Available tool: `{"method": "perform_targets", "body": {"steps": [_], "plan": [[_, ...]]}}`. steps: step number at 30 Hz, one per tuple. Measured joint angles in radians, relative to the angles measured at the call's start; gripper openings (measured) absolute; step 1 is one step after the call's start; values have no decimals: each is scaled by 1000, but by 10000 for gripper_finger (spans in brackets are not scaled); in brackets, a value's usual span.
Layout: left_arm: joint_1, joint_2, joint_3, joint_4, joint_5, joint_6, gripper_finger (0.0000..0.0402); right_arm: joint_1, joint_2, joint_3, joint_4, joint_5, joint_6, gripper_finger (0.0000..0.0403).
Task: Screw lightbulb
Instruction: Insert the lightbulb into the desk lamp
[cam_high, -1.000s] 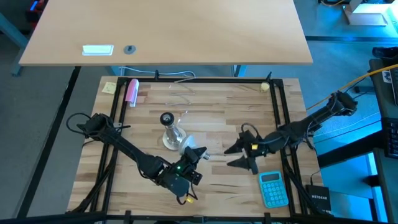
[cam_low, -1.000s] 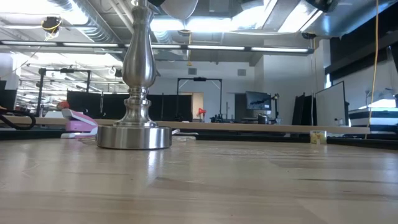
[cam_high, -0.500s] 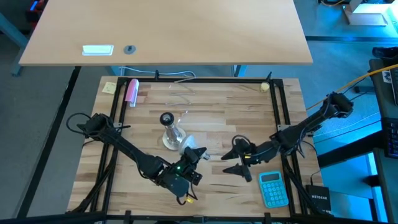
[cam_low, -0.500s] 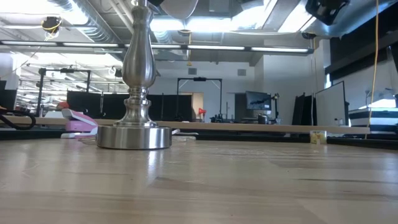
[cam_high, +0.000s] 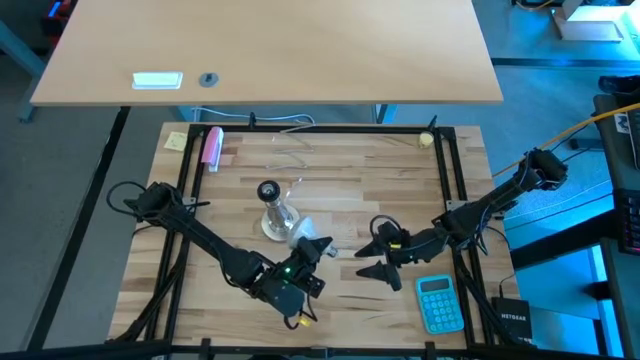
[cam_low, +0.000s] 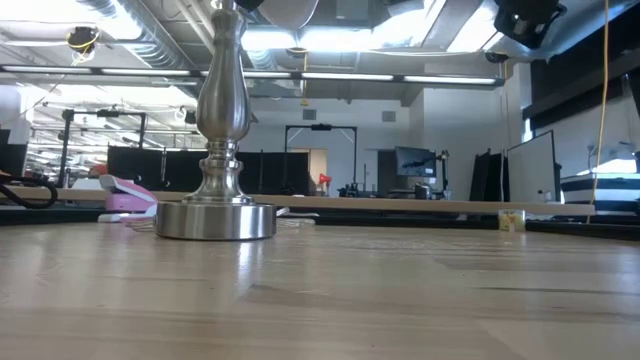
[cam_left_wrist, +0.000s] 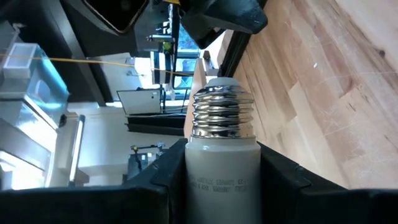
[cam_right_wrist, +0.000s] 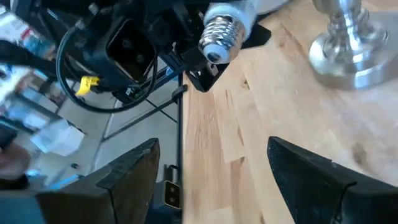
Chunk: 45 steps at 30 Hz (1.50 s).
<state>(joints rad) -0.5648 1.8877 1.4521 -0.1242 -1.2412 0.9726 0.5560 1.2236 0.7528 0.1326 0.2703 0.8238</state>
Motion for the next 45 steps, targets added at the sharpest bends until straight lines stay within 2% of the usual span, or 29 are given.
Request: {"method": "perform_targets", "body": {"steps": [5, 9, 12, 19, 23, 27, 39, 45], "plan": [[-6, 6, 0, 7, 3, 136, 130, -1, 15, 0, 1, -7, 205, 298], [-7, 17, 1, 11, 5, 207, 130, -37, 62, 0, 62, -86, 349, 298], [-7, 24, 1, 18, 16, 222, 130, -81, 123, 0, 170, -158, 382, 298], [-38, 26, 1, 40, 10, 285, 130, -192, 223, -1, 347, -299, 388, 298], [-40, 26, 1, 30, 20, 270, 130, -212, 234, -1, 447, -306, 388, 298], [-35, 26, 1, 33, 20, 266, 130, -211, 235, 0, 443, -309, 388, 293], [-15, 26, 1, 38, 55, 266, 130, -210, 235, 0, 443, -286, 346, 206], [4, 26, 1, 38, 71, 266, 130, -210, 235, 0, 440, -281, 325, 185]]}}
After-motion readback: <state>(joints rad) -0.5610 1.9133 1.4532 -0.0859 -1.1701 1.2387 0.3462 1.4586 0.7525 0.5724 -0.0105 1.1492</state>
